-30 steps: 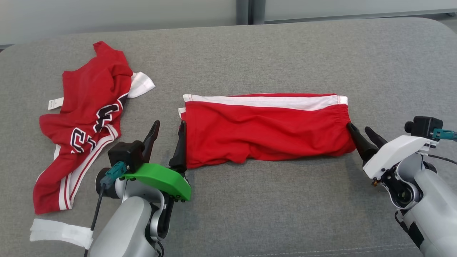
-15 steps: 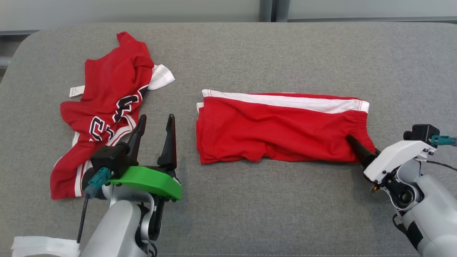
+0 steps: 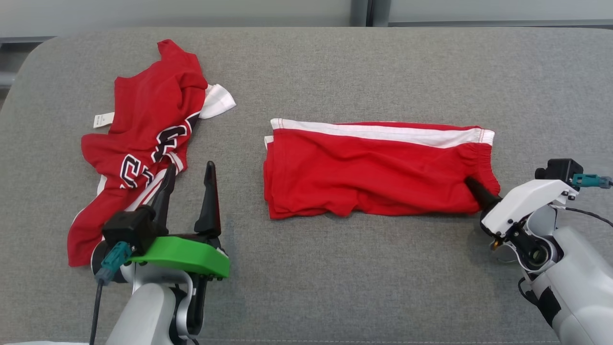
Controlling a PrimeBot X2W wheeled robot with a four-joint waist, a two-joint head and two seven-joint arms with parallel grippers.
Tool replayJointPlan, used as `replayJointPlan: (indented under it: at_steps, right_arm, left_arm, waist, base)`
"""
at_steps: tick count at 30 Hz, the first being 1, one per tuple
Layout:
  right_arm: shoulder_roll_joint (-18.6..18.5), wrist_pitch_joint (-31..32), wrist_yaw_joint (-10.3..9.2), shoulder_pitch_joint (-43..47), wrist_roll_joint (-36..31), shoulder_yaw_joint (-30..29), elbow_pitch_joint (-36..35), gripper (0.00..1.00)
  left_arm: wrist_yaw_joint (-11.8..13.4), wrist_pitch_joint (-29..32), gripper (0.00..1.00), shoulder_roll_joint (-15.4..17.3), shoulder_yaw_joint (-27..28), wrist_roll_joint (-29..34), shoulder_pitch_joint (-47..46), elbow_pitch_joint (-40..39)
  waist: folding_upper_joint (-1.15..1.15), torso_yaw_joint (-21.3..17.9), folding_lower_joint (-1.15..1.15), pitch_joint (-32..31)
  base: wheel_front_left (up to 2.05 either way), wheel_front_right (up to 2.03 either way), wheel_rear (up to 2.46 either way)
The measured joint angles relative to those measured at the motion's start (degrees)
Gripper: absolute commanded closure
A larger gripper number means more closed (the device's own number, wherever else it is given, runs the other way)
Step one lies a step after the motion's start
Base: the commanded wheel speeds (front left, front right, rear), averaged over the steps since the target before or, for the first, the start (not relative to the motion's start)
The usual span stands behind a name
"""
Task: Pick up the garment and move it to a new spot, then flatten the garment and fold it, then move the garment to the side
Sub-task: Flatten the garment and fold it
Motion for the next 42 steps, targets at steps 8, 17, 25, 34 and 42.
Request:
replayJointPlan:
  at_steps: [8, 17, 25, 34, 42]
  right_arm:
    - [-2.21, -0.08, 0.05, -0.61, 0.23, -0.34, 0.03, 1.0]
    - [-6.48, -0.12, 0.05, -1.97, 3.61, -3.67, -1.2, 1.0]
    - [-5.25, 3.18, 0.05, -3.82, 5.15, 0.27, -8.61, 1.0]
    - [-4.02, 7.4, 0.05, -5.65, 1.43, 6.93, -10.53, 1.0]
    - [-0.92, 10.34, -0.91, -7.3, -1.44, 10.96, -8.56, 1.0]
  left_arm:
    - [0.01, 0.0, 0.0, -0.03, 2.52, 1.2, 2.27, -1.66]
    - [0.01, 0.29, 0.0, -0.14, 3.54, 2.55, 3.75, -3.7]
    - [0.01, 1.15, 0.0, -0.26, 3.56, 3.03, 5.04, -4.15]
    - [0.01, 2.21, 0.0, -0.37, 2.22, 3.03, 5.39, -5.61]
    - [0.01, 3.13, 0.0, -0.45, 1.46, 2.88, 5.94, -5.91]
  waist:
    - [0.0, -1.75, 0.0, -0.53]
    - [0.0, -3.59, 0.0, -1.63]
    - [0.0, -4.02, 0.0, -3.05]
    - [0.0, -2.63, 0.0, -4.26]
    - [0.0, 0.15, 0.0, -5.05]
  base:
    - [0.0, 0.0, 0.0]
    - [0.0, 0.0, 0.0]
    - [0.0, 0.0, 0.0]
    - [0.0, 0.0, 0.0]
    - [0.0, 0.0, 0.0]
